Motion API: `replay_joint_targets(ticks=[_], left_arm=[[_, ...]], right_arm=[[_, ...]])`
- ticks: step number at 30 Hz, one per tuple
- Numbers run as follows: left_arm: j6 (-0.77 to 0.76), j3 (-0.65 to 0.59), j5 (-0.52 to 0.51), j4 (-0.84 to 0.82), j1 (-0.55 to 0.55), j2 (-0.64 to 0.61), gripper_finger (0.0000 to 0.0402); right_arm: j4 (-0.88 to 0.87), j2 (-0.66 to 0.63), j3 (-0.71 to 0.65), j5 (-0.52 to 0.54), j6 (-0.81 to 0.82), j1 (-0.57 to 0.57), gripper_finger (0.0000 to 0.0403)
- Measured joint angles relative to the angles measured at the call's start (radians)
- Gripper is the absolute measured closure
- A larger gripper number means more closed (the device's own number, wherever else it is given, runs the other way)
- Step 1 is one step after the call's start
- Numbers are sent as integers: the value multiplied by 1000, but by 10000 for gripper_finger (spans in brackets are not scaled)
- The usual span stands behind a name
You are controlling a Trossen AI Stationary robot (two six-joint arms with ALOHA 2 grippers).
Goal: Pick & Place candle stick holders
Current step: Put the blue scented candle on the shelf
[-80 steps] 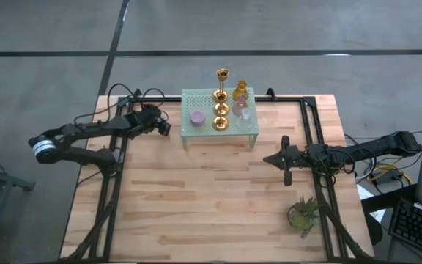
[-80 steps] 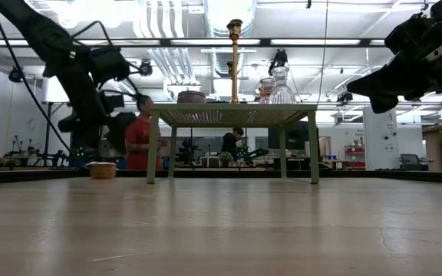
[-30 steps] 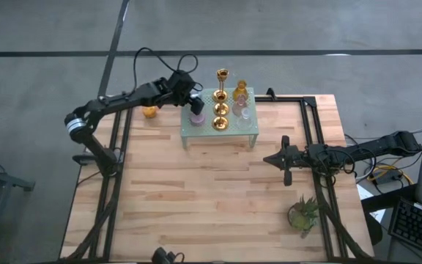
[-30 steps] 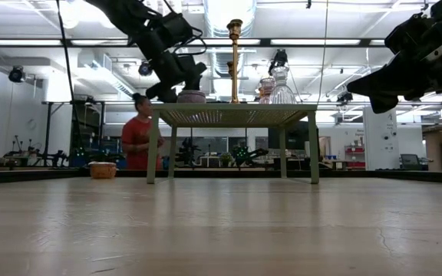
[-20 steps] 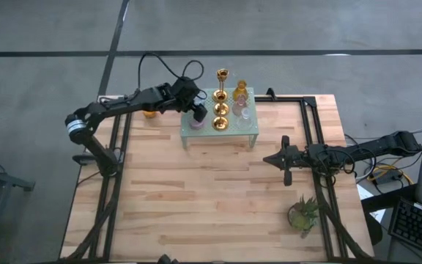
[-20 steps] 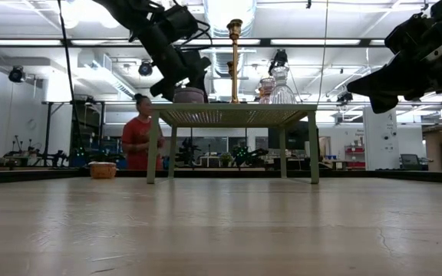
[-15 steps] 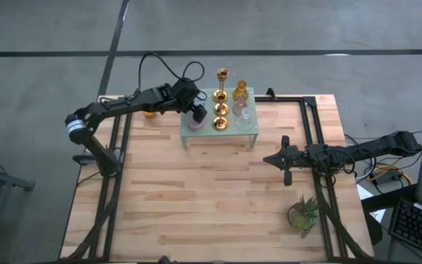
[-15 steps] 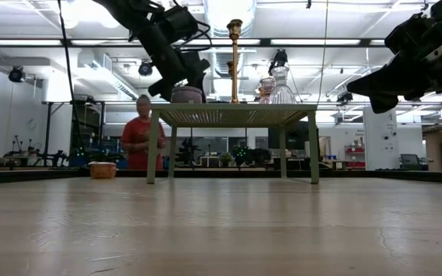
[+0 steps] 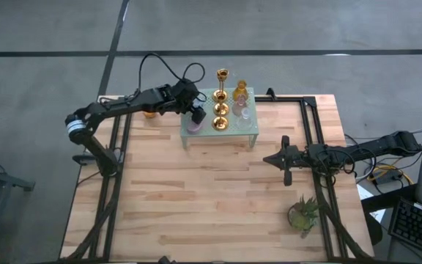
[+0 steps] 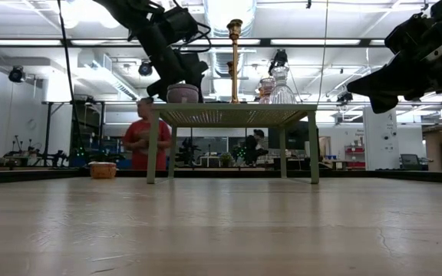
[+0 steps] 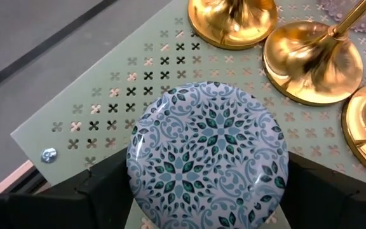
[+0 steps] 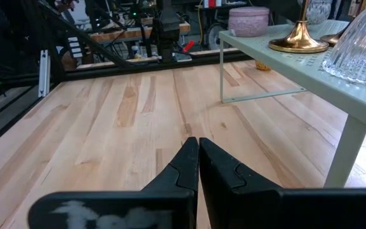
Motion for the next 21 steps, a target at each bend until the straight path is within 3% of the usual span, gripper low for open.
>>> replay_joint_targets(ticks=[21], left_arm=[[37, 6, -44, 2, 1, -19, 71]], right_arm=[[0, 0, 0, 0, 0, 0, 394]])
